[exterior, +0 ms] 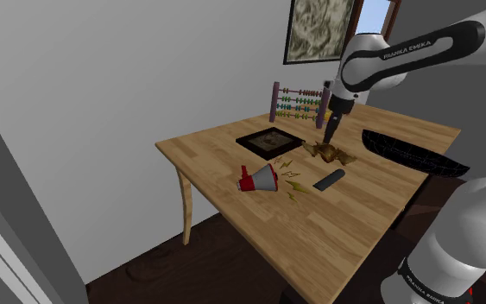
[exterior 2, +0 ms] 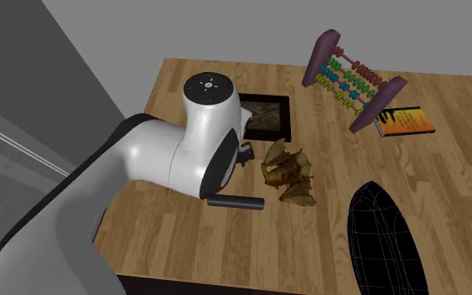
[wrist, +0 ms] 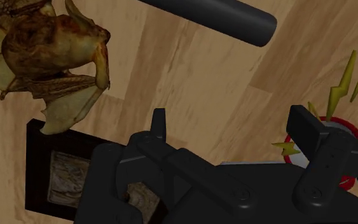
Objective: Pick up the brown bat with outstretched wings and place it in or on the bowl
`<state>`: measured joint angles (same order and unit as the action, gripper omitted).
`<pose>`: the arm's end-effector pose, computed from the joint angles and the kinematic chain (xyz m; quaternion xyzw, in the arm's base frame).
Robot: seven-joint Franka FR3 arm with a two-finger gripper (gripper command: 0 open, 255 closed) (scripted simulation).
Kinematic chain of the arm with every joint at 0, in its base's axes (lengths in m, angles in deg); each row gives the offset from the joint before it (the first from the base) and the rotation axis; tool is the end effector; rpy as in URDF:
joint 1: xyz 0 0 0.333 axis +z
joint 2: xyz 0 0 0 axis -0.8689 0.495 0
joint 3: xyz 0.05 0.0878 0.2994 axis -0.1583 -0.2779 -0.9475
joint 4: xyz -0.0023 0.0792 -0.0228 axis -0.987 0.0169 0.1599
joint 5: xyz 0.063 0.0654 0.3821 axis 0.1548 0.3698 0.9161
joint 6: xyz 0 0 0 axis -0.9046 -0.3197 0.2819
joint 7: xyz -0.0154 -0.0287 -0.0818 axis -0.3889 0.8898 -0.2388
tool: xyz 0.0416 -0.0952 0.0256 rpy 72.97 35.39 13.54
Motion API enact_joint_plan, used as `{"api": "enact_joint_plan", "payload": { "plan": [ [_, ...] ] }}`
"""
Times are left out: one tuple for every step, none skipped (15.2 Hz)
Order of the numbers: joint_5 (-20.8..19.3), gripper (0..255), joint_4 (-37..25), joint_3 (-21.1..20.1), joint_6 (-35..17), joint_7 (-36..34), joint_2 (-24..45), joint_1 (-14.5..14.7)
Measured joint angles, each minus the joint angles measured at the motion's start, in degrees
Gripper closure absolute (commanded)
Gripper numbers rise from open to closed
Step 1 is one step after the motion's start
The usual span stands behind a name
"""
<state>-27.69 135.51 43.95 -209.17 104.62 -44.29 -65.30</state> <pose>0.3959 -0.1449 0.4611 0.9840 0.1702 0.0487 0.0211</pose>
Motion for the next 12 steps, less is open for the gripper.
{"api": "enact_joint_plan", "payload": {
  "plan": [
    [-0.13, 0, 0.00, 0.77, -1.67, 1.11, 1.56, -0.07],
    [-0.28, 0, -0.10, 1.73, -3.20, 2.49, 3.06, -0.27],
    [-0.09, 0, -1.05, 2.50, -4.65, 3.69, 5.30, -0.17],
    [0.10, 0, -1.53, 3.47, -6.44, 5.17, 7.47, -0.21],
    [0.41, 0, -2.23, 4.45, -8.13, 6.77, 9.73, -0.25],
    [0.75, 0, -2.96, 5.36, -9.39, 8.37, 11.60, -0.35],
    [1.07, 0, -3.55, 5.90, -10.40, 9.52, 13.10, -0.34],
    [1.59, 0, -4.25, 6.61, -11.55, 10.96, 14.87, -0.39],
    [2.54, 0, -5.61, 7.36, -12.86, 12.69, 17.45, -0.32],
    [3.26, 0, -6.18, 7.95, -14.18, 14.21, 19.32, -0.41],
    [4.39, 0, -7.78, 8.65, -14.99, 16.19, 21.71, -0.56],
    [5.32, 0, -8.79, 8.99, -15.84, 17.55, 23.58, -0.64]
  ]
}}
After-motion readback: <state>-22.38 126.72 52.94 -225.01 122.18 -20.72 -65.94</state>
